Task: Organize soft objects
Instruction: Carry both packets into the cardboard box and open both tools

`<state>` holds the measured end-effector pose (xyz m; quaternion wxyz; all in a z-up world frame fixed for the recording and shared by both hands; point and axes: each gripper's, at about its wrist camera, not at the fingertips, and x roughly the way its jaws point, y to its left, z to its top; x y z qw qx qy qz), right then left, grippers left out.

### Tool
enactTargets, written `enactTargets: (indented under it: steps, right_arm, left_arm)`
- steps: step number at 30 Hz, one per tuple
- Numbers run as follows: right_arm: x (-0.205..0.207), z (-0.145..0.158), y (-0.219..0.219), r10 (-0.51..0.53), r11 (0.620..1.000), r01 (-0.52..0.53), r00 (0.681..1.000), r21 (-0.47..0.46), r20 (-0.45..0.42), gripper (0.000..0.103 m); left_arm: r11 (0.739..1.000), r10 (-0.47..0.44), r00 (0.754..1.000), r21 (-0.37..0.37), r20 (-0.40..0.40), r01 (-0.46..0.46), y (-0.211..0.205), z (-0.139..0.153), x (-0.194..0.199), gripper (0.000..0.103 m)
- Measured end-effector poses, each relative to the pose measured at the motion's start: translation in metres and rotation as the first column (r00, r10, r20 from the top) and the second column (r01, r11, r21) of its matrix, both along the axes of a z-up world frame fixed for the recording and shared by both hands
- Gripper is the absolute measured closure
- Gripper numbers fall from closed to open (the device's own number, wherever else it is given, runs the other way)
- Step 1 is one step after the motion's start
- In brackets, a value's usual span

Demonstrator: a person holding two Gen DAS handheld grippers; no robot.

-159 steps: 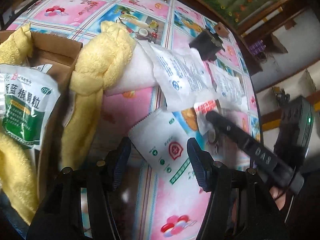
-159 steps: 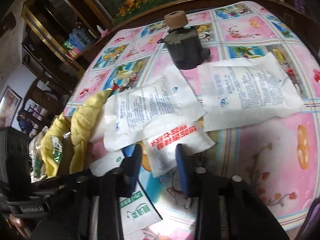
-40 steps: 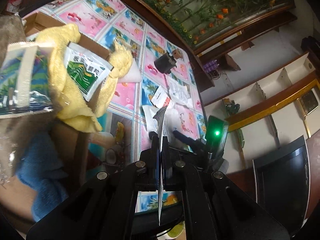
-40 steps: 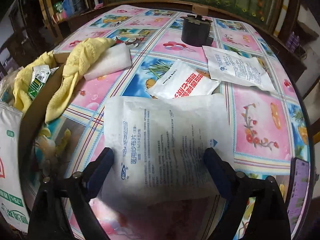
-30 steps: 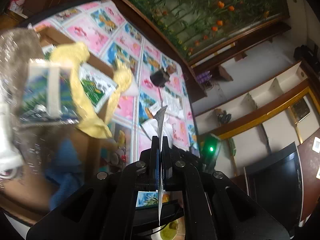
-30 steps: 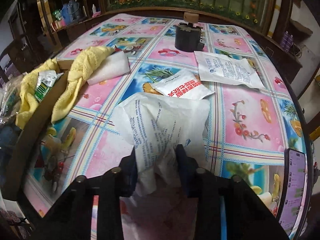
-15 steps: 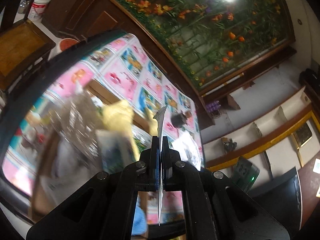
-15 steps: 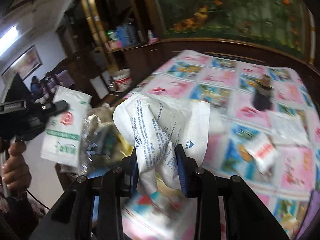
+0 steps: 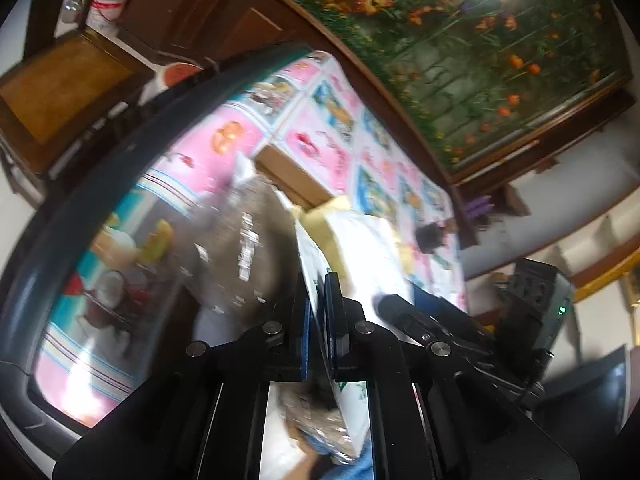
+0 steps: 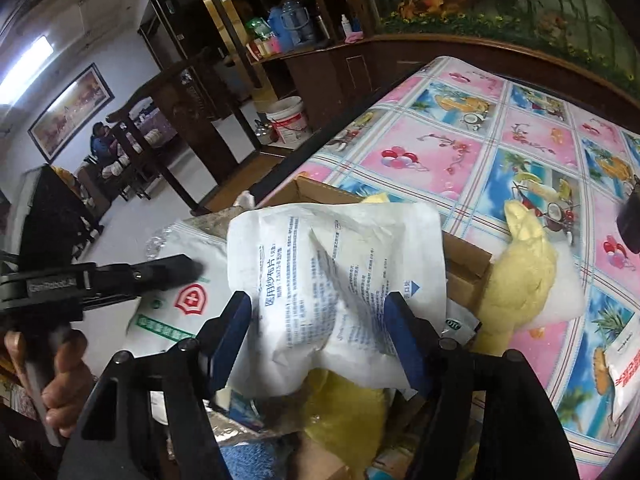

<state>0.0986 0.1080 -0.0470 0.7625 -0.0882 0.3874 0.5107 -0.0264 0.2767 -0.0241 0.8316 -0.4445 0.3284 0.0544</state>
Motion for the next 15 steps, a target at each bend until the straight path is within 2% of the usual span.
enactTargets:
  steps: [1, 3, 4, 5, 6, 9, 11, 15]
  right_arm:
    - [0.0, 0.003, -0.004, 0.002, 1.0, -0.002, 1.0, 0.012, -0.003, 0.033]
    - [0.001, 0.009, -0.011, -0.004, 0.999, 0.004, 1.0, 0.049, -0.013, 0.026]
    - [0.004, 0.01, -0.014, -0.018, 0.998, 0.019, 1.0, 0.065, -0.016, 0.026]
    - [0.008, 0.009, -0.015, -0.027, 0.997, 0.029, 0.999, 0.073, -0.022, 0.026]
    - [0.012, 0.009, -0.017, -0.033, 0.996, 0.036, 0.999, 0.086, -0.041, 0.026]
    - [0.021, 0.005, -0.02, -0.034, 0.991, 0.049, 0.993, 0.125, -0.116, 0.026]
    - [0.02, 0.005, -0.025, -0.045, 0.99, 0.06, 0.992, 0.13, -0.122, 0.026]
    - [0.014, 0.007, -0.054, -0.059, 0.978, 0.088, 0.986, 0.187, -0.156, 0.026]
  left_arm:
    - [1.0, -0.005, 1.0, -0.009, 0.016, 0.005, -0.001, 0.002, -0.001, 0.095]
    - [1.0, 0.009, 1.0, -0.004, 0.029, -0.009, -0.002, 0.006, -0.006, 0.08]
    - [1.0, 0.021, 0.999, 0.008, 0.033, -0.022, -0.003, 0.009, -0.008, 0.065]
    - [0.999, 0.032, 0.999, 0.027, 0.042, -0.033, -0.005, 0.013, -0.009, 0.054]
    - [0.996, 0.041, 0.998, 0.073, 0.051, -0.044, -0.008, 0.018, -0.011, 0.052]
    - [0.986, 0.07, 0.997, 0.15, 0.031, -0.073, -0.015, 0.024, -0.011, 0.052]
    - [0.974, 0.075, 0.996, 0.21, 0.041, -0.081, -0.026, 0.031, -0.014, 0.052]
    - [0.936, 0.057, 0.997, 0.345, 0.05, -0.071, -0.064, 0.047, -0.015, 0.052]
